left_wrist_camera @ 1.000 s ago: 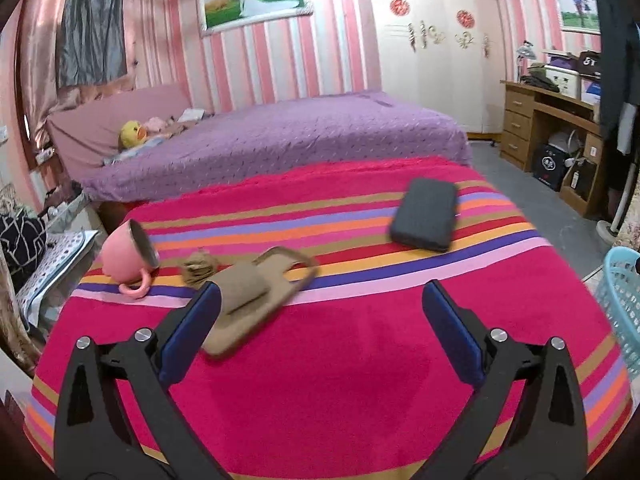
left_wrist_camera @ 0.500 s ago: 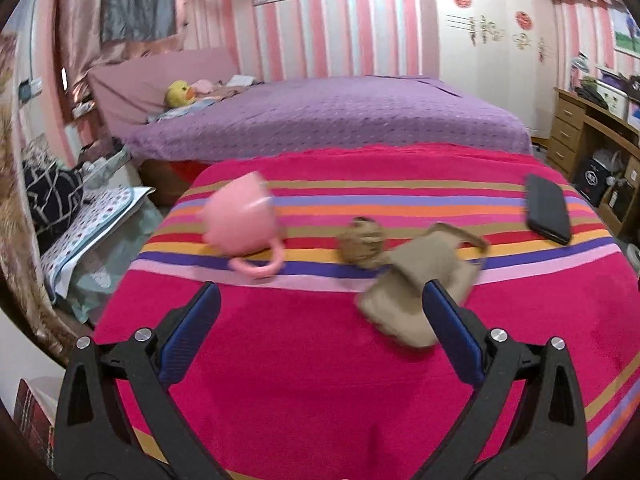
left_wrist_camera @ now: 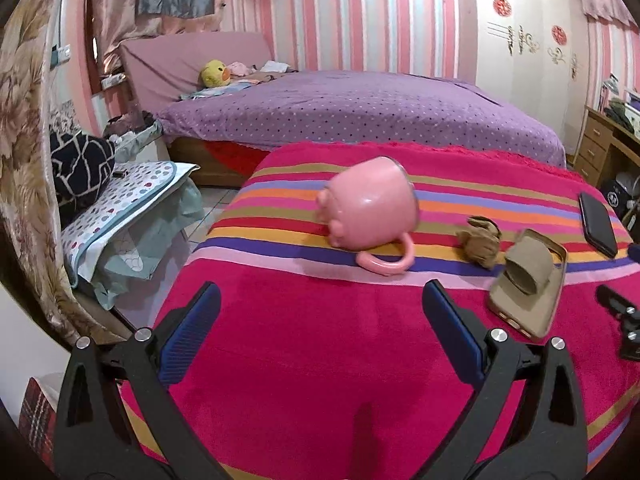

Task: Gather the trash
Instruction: 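Grasp the brown cork roll with the right tool while the left tool grasps the crumpled brown paper, then carry the cork roll and brown paper in both tools over the basket, then open both tools over the basket to drop the paper and cork roll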

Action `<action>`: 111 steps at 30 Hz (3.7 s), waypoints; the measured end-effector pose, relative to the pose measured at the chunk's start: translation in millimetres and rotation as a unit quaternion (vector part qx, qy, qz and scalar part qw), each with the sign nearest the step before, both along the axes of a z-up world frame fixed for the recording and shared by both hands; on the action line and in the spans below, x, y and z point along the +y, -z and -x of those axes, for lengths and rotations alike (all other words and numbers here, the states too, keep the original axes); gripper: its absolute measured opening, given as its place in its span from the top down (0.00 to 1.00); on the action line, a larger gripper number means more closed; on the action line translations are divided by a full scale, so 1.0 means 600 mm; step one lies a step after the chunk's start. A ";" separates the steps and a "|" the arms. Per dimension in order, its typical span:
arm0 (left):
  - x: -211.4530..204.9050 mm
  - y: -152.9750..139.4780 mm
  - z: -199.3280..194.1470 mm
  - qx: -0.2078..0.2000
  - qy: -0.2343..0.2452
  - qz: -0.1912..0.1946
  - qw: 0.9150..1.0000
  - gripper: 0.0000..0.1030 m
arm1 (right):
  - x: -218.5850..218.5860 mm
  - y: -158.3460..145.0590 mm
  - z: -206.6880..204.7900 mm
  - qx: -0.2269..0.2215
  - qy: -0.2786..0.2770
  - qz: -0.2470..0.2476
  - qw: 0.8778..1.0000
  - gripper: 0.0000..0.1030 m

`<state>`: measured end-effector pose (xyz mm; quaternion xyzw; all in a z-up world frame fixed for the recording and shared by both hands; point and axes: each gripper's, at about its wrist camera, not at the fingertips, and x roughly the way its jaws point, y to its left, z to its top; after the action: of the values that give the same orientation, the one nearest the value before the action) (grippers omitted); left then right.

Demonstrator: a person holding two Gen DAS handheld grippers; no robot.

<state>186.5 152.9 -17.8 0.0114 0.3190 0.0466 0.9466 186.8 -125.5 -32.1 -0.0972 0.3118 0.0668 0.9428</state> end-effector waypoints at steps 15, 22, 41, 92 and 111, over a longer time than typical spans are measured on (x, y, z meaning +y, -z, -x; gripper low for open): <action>-0.022 0.000 -0.032 0.002 0.016 -0.011 1.000 0.05 | 0.089 0.042 -0.104 0.073 -0.084 -0.018 0.994 0.48; -0.088 -0.001 -0.047 0.002 0.051 -0.013 0.999 0.05 | 0.033 0.007 -0.061 0.027 -0.058 -0.011 0.998 0.48; -0.214 0.060 -0.129 0.072 0.066 0.040 0.994 0.28 | -0.275 0.014 0.049 0.026 0.102 -0.018 0.994 0.48; -0.730 -0.015 0.232 -0.017 0.252 0.013 0.968 0.65 | -0.744 -0.037 0.398 -0.056 0.293 -0.064 0.952 0.48; -1.042 0.058 0.291 0.039 0.390 -0.011 0.920 0.43 | -0.851 -0.003 0.454 -0.047 0.357 -0.067 0.930 0.48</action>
<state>12.1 -472.2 -52.9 0.1476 0.3250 -0.3232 0.8764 -85.4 -636.0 -30.5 0.0811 0.2765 -0.2583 0.9221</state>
